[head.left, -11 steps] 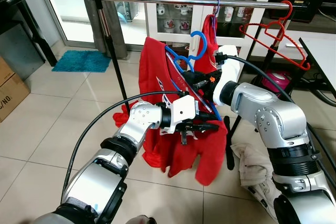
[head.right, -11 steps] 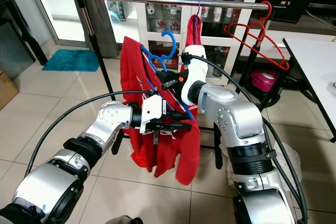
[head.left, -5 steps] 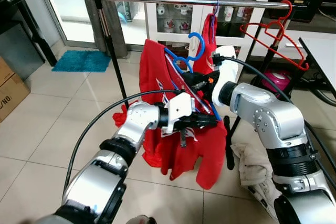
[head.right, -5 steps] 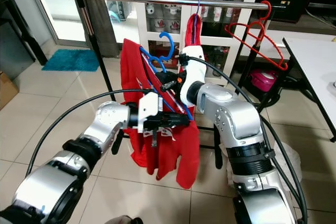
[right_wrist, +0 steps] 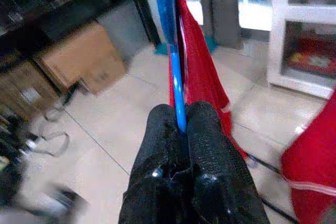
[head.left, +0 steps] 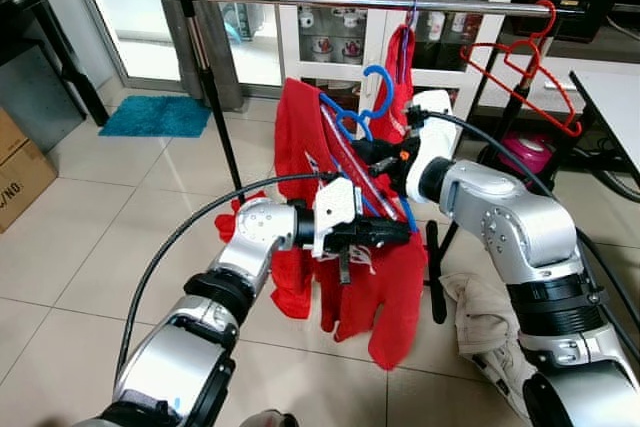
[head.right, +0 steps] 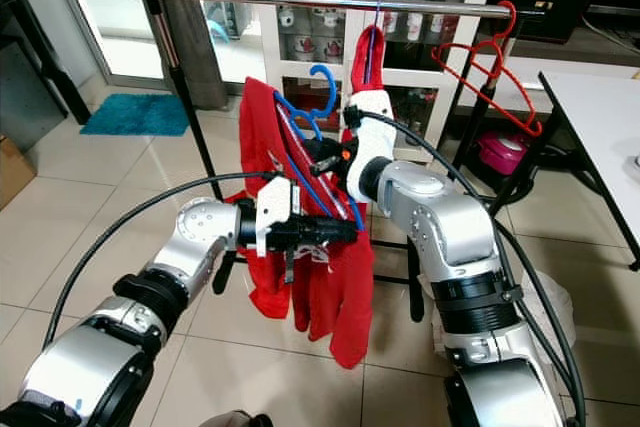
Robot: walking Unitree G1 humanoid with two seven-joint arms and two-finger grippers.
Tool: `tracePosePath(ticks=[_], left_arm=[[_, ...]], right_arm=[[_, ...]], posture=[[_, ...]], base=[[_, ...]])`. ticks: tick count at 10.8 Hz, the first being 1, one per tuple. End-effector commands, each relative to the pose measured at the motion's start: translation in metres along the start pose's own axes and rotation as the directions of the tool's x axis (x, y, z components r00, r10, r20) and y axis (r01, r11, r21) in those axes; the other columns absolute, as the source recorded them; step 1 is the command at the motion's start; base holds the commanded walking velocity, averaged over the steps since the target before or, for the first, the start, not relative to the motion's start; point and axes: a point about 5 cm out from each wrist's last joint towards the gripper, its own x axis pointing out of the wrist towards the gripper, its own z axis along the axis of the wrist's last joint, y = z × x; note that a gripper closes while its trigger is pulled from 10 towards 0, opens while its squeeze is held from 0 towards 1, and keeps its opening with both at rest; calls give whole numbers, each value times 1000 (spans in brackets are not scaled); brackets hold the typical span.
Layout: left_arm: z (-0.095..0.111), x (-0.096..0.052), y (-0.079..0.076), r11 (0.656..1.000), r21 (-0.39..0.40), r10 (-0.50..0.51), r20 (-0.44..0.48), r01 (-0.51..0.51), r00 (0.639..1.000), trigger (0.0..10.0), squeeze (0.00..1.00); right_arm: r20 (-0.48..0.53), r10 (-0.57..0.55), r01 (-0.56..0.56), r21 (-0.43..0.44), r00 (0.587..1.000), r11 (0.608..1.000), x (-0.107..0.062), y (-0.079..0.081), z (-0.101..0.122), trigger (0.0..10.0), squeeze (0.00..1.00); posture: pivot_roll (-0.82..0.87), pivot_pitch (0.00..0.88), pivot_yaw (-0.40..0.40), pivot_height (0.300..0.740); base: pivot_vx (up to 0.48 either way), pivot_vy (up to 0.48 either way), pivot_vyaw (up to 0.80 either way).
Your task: Hang hanger
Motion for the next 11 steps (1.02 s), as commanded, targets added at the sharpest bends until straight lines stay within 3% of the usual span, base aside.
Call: tracePosePath(ticks=[1,11], left_arm=[[10,4,5,997,74,-11,4,10,1000,0,0],[10,4,5,997,74,-11,4,10,1000,0,0]], right_arm=[[-23,2,-2,-10,1000,1000,2,1,-8,10000,0],[-23,2,-2,-10,1000,1000,2,1,-8,10000,0]], posture=[[-156,0,80,740],[-156,0,80,740]], base=[[0,0,0],[0,0,0]])
